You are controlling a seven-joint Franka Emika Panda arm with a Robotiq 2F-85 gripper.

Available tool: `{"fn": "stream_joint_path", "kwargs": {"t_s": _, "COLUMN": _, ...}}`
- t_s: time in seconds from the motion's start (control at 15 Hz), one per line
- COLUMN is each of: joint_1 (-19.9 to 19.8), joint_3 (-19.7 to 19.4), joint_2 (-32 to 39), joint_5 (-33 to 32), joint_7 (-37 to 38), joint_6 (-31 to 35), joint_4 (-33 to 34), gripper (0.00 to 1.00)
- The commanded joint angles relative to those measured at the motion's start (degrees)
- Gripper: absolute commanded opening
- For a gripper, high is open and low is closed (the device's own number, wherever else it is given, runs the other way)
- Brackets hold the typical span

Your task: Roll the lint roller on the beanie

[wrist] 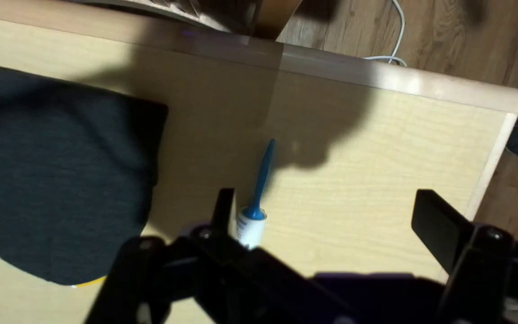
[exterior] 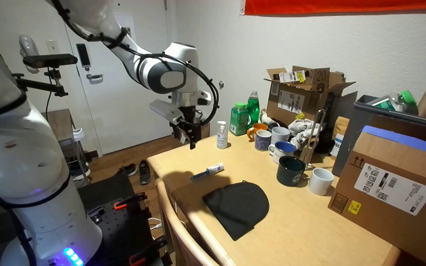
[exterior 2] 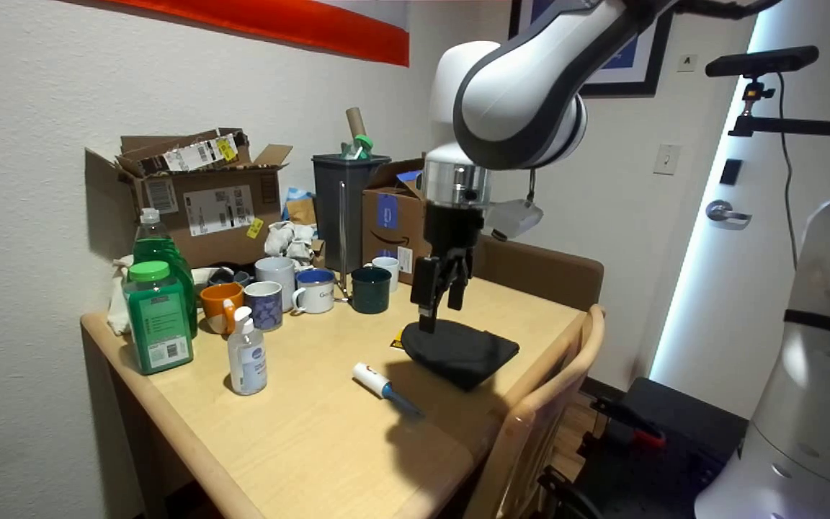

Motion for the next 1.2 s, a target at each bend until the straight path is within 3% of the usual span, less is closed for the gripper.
{"fn": "stream_joint_path", "kwargs": {"t_s": 0.0, "joint_1": 0.28, "joint_3": 0.47, "joint_2": 8.64, "joint_5": 1.77, "joint_7": -4.93, "joint_6": 5.75, "joint_4": 1.88, "gripper": 1.00}}
{"fn": "stream_joint_path", "kwargs": {"t_s": 0.33, "joint_1": -0.91, "joint_3": 2.19, "joint_2": 19.80, "joint_5": 1.04, "joint_7": -5.87, "joint_6": 7.69, "joint_4": 6.77, "gripper": 1.00}}
{"fn": "stream_joint_path", "kwargs": {"t_s": 0.4, "joint_1": -1.25, "joint_3": 2.34, "joint_2": 15.51, "joint_5": -0.06, "joint_7": -3.46, "joint_6": 7.90, "joint_4": 3.52, "gripper": 1.00}}
{"fn": "stream_joint_path", "kwargs": {"t_s": 0.73, "joint_1": -1.61, "joint_3": 2.93, "joint_2": 20.36, "joint_5": -0.32, "joint_7": -3.93, "joint_6": 7.91, "joint_4": 6.67, "gripper": 1.00}}
{"fn": "stream_joint_path", "kwargs": {"t_s": 1.13, "joint_1": -3.30, "joint_3": 4.98, "joint_2": 24.61, "joint_5": 10.44, "joint_7": -3.33, "joint_6": 13.35, "joint_4": 7.97, "gripper": 1.00}}
